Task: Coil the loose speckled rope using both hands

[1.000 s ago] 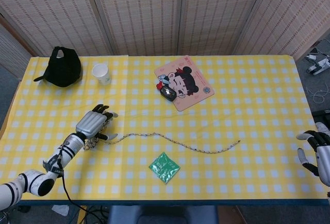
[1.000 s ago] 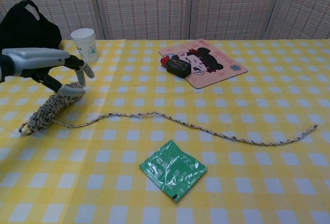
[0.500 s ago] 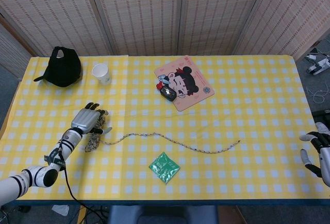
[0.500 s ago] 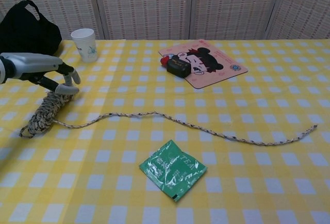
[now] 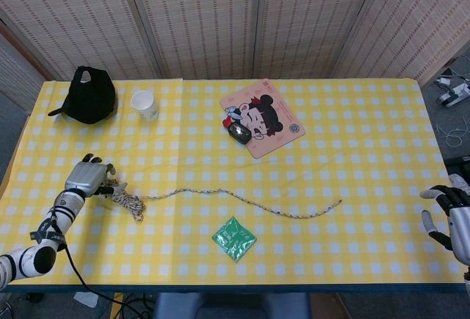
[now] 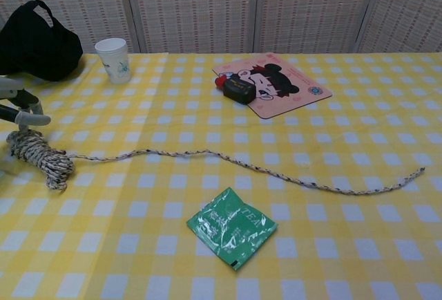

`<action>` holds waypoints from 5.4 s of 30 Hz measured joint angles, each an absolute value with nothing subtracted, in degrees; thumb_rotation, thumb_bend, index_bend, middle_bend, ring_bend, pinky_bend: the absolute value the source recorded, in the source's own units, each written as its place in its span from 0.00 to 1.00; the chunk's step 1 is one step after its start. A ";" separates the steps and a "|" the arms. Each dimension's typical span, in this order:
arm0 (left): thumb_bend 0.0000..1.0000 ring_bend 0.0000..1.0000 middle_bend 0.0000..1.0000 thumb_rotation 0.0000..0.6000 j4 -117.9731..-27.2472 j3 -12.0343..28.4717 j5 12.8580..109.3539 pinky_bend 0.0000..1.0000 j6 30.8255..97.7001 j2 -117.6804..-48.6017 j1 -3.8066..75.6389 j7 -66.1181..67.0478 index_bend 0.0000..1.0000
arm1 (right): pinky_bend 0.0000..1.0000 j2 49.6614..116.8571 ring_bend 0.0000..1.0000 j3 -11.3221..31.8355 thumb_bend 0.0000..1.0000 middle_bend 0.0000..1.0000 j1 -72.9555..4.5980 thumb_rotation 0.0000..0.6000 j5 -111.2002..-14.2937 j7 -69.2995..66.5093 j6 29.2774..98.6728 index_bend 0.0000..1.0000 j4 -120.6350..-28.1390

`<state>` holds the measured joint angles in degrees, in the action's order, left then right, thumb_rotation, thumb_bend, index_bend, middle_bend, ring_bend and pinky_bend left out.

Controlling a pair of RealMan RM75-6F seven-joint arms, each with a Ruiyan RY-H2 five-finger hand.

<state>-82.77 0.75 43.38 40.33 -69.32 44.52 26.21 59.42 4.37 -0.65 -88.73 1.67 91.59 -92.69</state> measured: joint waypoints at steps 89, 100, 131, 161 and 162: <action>0.24 0.47 0.70 1.00 -77.56 2.27 82.45 0.09 61.19 -73.16 33.30 3.04 0.73 | 0.45 54.52 0.29 4.16 0.36 0.37 -5.72 1.00 -90.94 6.57 82.30 0.39 -100.49; 0.24 0.47 0.70 1.00 -89.90 3.84 78.86 0.09 62.47 -68.03 32.11 11.54 0.73 | 0.37 59.23 0.20 6.02 0.24 0.35 -18.51 1.00 -88.44 15.79 64.07 0.44 -104.92; 0.24 0.47 0.70 1.00 -96.62 4.71 74.92 0.09 62.51 -66.96 31.24 18.61 0.73 | 0.32 89.16 0.14 5.53 0.16 0.33 -28.70 1.00 -72.48 39.20 59.36 0.55 -89.31; 0.24 0.47 0.70 1.00 -96.54 4.56 73.79 0.09 61.84 -67.17 30.97 18.67 0.73 | 0.16 93.46 0.07 3.52 0.23 0.28 -31.59 1.00 -66.70 44.29 59.22 0.55 -84.83; 0.24 0.47 0.70 1.00 -96.55 4.57 73.76 0.09 61.78 -67.19 31.01 18.70 0.73 | 0.16 93.50 0.06 3.48 0.23 0.27 -31.63 1.00 -66.66 44.29 59.24 0.55 -84.70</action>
